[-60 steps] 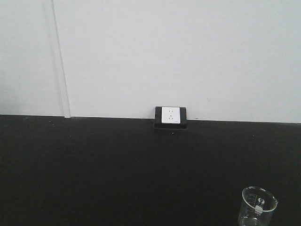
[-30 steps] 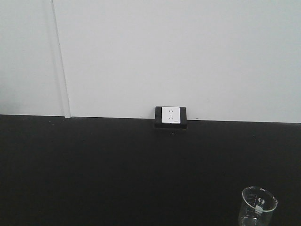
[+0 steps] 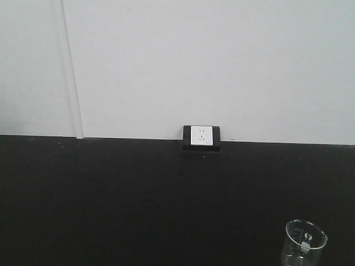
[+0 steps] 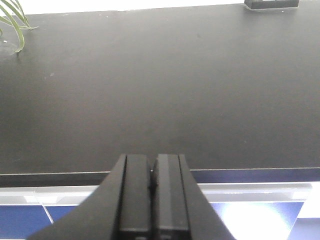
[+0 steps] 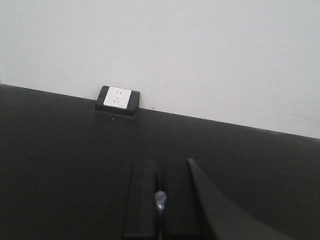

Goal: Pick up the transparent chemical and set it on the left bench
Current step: 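Turn the base away from the bench while holding the pipette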

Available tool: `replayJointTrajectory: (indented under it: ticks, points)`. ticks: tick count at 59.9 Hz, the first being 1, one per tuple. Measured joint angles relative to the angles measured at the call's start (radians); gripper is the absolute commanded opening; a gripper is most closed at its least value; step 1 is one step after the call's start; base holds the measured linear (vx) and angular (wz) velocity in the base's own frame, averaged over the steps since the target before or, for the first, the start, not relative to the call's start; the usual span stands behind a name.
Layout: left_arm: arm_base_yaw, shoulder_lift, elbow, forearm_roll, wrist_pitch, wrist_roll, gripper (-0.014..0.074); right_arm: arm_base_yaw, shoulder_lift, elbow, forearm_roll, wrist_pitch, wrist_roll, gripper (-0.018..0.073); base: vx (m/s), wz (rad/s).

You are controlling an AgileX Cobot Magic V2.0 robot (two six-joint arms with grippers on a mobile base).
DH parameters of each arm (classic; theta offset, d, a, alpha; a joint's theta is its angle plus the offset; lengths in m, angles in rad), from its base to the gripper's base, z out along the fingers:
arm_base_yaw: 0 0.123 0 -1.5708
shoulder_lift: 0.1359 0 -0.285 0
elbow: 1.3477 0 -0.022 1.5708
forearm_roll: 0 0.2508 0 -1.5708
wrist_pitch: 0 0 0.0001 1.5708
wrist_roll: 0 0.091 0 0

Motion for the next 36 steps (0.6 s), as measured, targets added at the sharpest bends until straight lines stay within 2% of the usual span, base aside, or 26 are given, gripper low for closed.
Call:
replayJointTrajectory:
  ticks: [36]
  points:
    - [0.000,0.000,0.000,0.000,0.000,0.000,-0.0003,0.000,0.000,0.000,0.000,0.003,0.000,-0.0004,-0.06,-0.02]
